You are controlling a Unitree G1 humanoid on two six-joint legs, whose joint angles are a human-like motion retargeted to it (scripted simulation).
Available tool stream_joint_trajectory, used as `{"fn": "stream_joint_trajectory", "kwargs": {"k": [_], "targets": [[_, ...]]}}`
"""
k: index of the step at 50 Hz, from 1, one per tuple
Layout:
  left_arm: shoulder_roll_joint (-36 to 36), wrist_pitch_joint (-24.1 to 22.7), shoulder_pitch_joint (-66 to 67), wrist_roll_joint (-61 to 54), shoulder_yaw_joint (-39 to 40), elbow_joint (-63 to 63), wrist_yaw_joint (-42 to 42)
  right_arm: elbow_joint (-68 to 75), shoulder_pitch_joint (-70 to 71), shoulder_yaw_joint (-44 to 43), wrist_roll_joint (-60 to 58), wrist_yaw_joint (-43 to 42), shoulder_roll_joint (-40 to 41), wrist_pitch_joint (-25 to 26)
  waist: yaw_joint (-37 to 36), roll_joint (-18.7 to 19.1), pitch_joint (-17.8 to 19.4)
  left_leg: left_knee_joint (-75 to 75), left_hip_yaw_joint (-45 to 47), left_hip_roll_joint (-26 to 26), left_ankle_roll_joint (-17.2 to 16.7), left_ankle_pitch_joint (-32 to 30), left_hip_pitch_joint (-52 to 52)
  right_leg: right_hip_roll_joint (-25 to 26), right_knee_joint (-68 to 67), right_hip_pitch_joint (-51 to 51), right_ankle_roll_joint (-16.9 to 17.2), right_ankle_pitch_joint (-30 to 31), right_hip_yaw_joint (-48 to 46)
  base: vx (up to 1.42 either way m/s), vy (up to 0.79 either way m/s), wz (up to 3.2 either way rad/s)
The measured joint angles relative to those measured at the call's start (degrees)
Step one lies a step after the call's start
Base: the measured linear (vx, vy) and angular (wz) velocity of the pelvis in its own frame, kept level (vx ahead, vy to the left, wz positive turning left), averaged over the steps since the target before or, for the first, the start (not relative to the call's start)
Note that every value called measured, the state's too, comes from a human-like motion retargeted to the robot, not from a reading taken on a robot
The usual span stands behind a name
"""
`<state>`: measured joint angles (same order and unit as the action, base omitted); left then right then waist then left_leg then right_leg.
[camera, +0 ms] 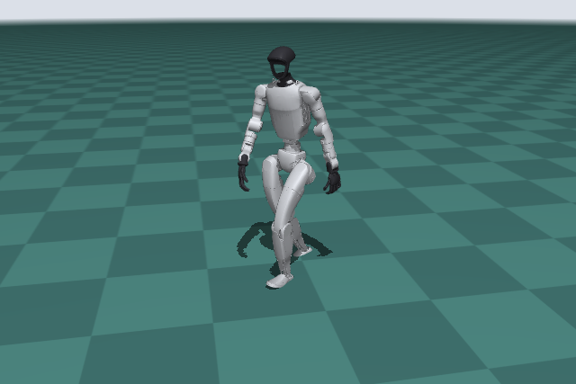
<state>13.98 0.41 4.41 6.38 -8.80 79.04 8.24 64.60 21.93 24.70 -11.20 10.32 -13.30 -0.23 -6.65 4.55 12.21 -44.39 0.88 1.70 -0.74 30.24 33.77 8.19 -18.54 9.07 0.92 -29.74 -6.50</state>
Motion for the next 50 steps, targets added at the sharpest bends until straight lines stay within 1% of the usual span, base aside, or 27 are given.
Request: {"fn": "stream_joint_trajectory", "kwargs": {"k": [4, 9, 11, 12, 13, 15, 17, 18, 20, 22, 23, 25, 27, 28, 30, 32, 33, 38, 40, 42, 45, 47, 48, 50], "targets": [[-0.4, 0.2, 2.0, 0.1, 0.6, 0.4, 0.5, -0.4, -0.2, 1.0, -0.6, 0.1, 0.5, -0.3, -0.2, 0.3, 0.0, -0.2, -0.8, -0.5, -0.1, 0.2, 2.1, -0.4, -4.6, 0.2, -0.5, -3.0, 0.0, 0.30, 0.07, 0.09], [-0.4, 0.2, 1.6, -0.8, 1.6, 0.0, 0.5, 0.3, -1.3, 2.1, -1.1, 0.5, 0.7, -0.2, -0.9, -1.3, -1.4, -3.4, 0.3, -2.4, 1.5, -2.6, 2.1, -3.1, -12.6, -0.6, -0.6, -6.4, 0.2, 0.41, 0.09, -0.04], [-0.3, 0.1, 0.8, -1.6, 1.9, -0.6, 0.2, 1.0, -2.2, 2.3, -1.3, 0.8, 0.8, 0.0, -0.8, -2.4, -2.0, -5.1, 1.0, -3.9, 2.4, -3.7, 1.6, -4.8, -17.3, -1.3, 0.0, -6.7, 0.4, 0.43, 0.11, 0.10], [-0.1, 0.0, 0.2, -2.2, 2.0, -0.9, 0.1, 1.4, -2.6, 2.3, -1.3, 1.0, 0.8, 0.1, -0.7, -3.6, -2.4, -4.7, 1.6, -5.4, 3.1, -4.3, 0.9, -6.4, -20.3, -2.0, 0.6, -6.6, 0.7, 0.45, 0.11, 0.21], [0.2, 0.1, -0.8, -2.9, 2.1, -1.2, 0.0, 1.8, -2.9, 2.0, -1.3, 1.3, 0.8, 0.2, -0.5, -6.1, -2.8, -2.1, 2.9, -8.1, 4.0, -5.5, -0.7, -9.4, -24.0, -3.2, 1.7, -6.4, 1.2, 0.44, 0.11, 0.29], [0.3, -0.1, -2.0, -3.8, 2.1, -2.1, -0.3, 2.6, -4.4, 1.9, -1.1, 1.6, 0.8, 0.5, 0.4, -7.9, -3.3, -3.4, 3.5, -10.9, 5.6, -4.8, -1.5, -12.2, -31.2, -4.7, 3.3, -3.1, 1.6, 0.40, 0.11, 0.38], [0.7, 0.0, -4.4, -4.7, 1.8, -3.1, -0.7, 2.9, -5.2, 1.5, -0.7, 2.2, 0.4, 1.0, 1.5, -11.3, -3.9, 0.2, 4.7, -15.2, 7.3, -5.3, -4.3, -17.3, -39.8, -7.7, 5.1, 1.5, 2.5, 0.40, 0.10, 0.44], [0.7, -0.1, -5.1, -4.8, 1.5, -3.7, -1.0, 3.1, -5.9, 1.3, -0.4, 2.2, 0.3, 1.1, 2.3, -12.1, -4.1, -0.8, 4.7, -16.5, 8.0, -4.5, -4.7, -18.6, -43.9, -8.8, 5.6, 3.9, 2.9, 0.40, 0.08, 0.52], [1.3, 0.2, -8.3, -5.1, 0.9, -4.7, -1.7, 2.9, -6.2, 0.6, 0.3, 2.6, -0.4, 1.5, 4.0, -15.2, -4.3, 4.7, 4.9, -20.9, 9.3, -5.8, -8.6, -23.1, -52.6, -13.1, 6.7, 8.6, 4.9, 0.41, 0.07, 0.54], [1.7, 0.1, -10.4, -4.9, 0.0, -5.9, -2.8, 2.6, -7.1, 0.1, 1.0, 2.2, -0.8, 1.7, 6.2, -16.5, -4.3, 4.6, 4.1, -23.4, 9.8, -4.7, -10.8, -25.7, -59.5, -16.4, 5.9, 9.4, 5.4, 0.45, 0.05, 0.52], [2.1, 0.3, -12.6, -4.8, -0.3, -6.3, -3.3, 2.2, -6.7, -0.3, 1.5, 2.0, -1.4, 1.7, 7.2, -17.0, -4.2, 8.4, 3.0, -24.5, 9.7, -5.6, -13.6, -26.8, -61.9, -18.9, 5.2, 9.3, 6.0, 0.47, 0.04, 0.47], [2.4, 0.3, -14.7, -4.6, -1.2, -7.2, -4.6, 1.8, -7.6, -0.8, 2.5, 1.1, -1.6, 1.7, 9.6, -18.2, -4.1, 8.3, 1.9, -26.5, 9.6, -4.4, -16.2, -29.3, -65.9, -22.5, 3.3, 5.5, 6.1, 0.49, 0.03, 0.47], [3.1, 0.6, -18.7, -4.7, -1.5, -7.8, -5.7, 0.9, -7.4, -1.5, 4.0, 0.2, -2.4, 1.6, 11.6, -17.8, -3.6, 14.5, -1.1, -26.5, 9.2, -5.1, -22.2, -29.2, -65.7, -27.0, 1.3, 2.2, 6.0, 0.52, 0.02, 0.40], [3.1, 0.4, -19.4, -4.7, -2.0, -8.3, -6.3, 0.7, -8.2, -1.8, 4.5, -0.3, -2.3, 1.5, 12.8, -18.5, -3.5, 13.5, -1.5, -27.3, 9.2, -4.0, -23.2, -30.0, -65.6, -28.7, 0.8, 0.0, 6.0, 0.53, 0.01, 0.41], [3.6, 0.4, -23.0, -5.1, -2.4, -9.2, -7.4, -0.1, -8.3, -2.6, 5.7, -1.1, -2.7, 1.6, 14.3, -17.2, -2.8, 19.0, -4.5, -25.6, 8.9, -3.8, -28.9, -27.7, -61.9, -32.6, -0.4, -2.0, 5.0, 0.57, 0.00, 0.28], [3.6, -0.1, -24.9, -5.3, -3.1, -10.7, -8.1, -0.1, -9.5, -3.4, 6.5, -1.7, -2.4, 1.6, 15.9, -17.5, -2.4, 18.7, -5.9, -25.6, 9.0, -1.9, -31.8, -26.6, -58.0, -35.9, -0.2, -3.5, 4.6, 0.57, 0.00, 0.25], [3.6, -0.3, -26.3, -5.5, -3.4, -11.3, -8.3, 0.0, -9.6, -3.9, 6.9, -2.0, -2.4, 1.7, 16.2, -16.6, -2.0, 20.8, -7.0, -24.3, 8.9, -1.5, -34.4, -24.6, -54.7, -37.2, -0.1, -3.3, 3.8, 0.59, -0.01, 0.08], [2.9, -1.7, -30.0, -5.2, -5.6, -15.4, -8.3, 2.5, -11.5, -6.0, 8.0, -2.8, -1.8, 2.3, 17.2, -13.9, -1.4, 23.4, -9.5, -20.0, 8.9, 2.1, -41.9, -16.5, -36.1, -41.4, 3.3, -0.1, 0.7, 0.59, -0.02, -0.04], [2.2, -2.3, -30.2, -4.8, -6.4, -16.9, -8.0, 3.6, -12.7, -6.6, 8.2, -3.0, -1.5, 2.6, 17.4, -14.3, -1.2, 21.2, -9.5, -20.5, 9.1, 4.0, -43.1, -15.3, -32.3, -43.3, 5.0, 0.3, 0.7, 0.56, -0.03, -0.13], [1.9, -2.3, -30.7, -4.4, -7.2, -18.7, -7.0, 5.1, -13.0, -7.9, 8.2, -3.1, -1.6, 2.9, 17.3, -11.5, -1.8, 20.7, -9.9, -17.2, 8.6, 6.2, -44.1, -11.1, -23.3, -41.9, 5.3, 3.5, -1.6, 0.62, -0.04, -0.13], [0.6, -2.6, -29.6, -3.9, -8.0, -20.1, -6.0, 7.0, -14.4, -9.3, 8.3, -3.7, -1.5, 3.6, 17.5, -11.0, -1.9, 14.7, -9.6, -17.1, 8.2, 9.1, -45.3, -10.4, -26.3, -42.5, 4.8, 4.8, -2.0, 0.59, -0.04, 0.06], [-0.4, -2.7, -28.0, -3.7, -8.3, -20.4, -5.1, 8.3, -15.0, -10.4, 8.5, -4.2, -1.6, 4.0, 17.8, -9.6, -2.0, 9.2, -10.2, -16.3, 7.1, 10.0, -45.8, -9.3, -29.6, -41.8, 3.3, 5.8, -2.5, 0.60, -0.05, 0.15], [-0.9, -2.7, -27.1, -3.6, -8.5, -20.4, -4.7, 9.0, -15.3, -10.8, 8.5, -4.5, -1.7, 4.2, 17.9, -8.7, -1.9, 5.9, -10.6, -15.7, 6.1, 9.9, -45.8, -8.5, -31.3, -41.3, 2.5, 6.1, -2.7, 0.58, -0.06, 0.15], [-2.0, -2.6, -25.0, -3.2, -8.9, -19.6, -3.7, 10.4, -15.2, -11.4, 8.6, -5.0, -2.5, 4.3, 18.2, -5.0, -1.4, -2.2, -11.1, -12.4, 2.4, 7.6, -45.2, -5.0, -31.8, -38.6, 0.3, 6.4, -4.4, 0.56, -0.06, 0.11]]}}
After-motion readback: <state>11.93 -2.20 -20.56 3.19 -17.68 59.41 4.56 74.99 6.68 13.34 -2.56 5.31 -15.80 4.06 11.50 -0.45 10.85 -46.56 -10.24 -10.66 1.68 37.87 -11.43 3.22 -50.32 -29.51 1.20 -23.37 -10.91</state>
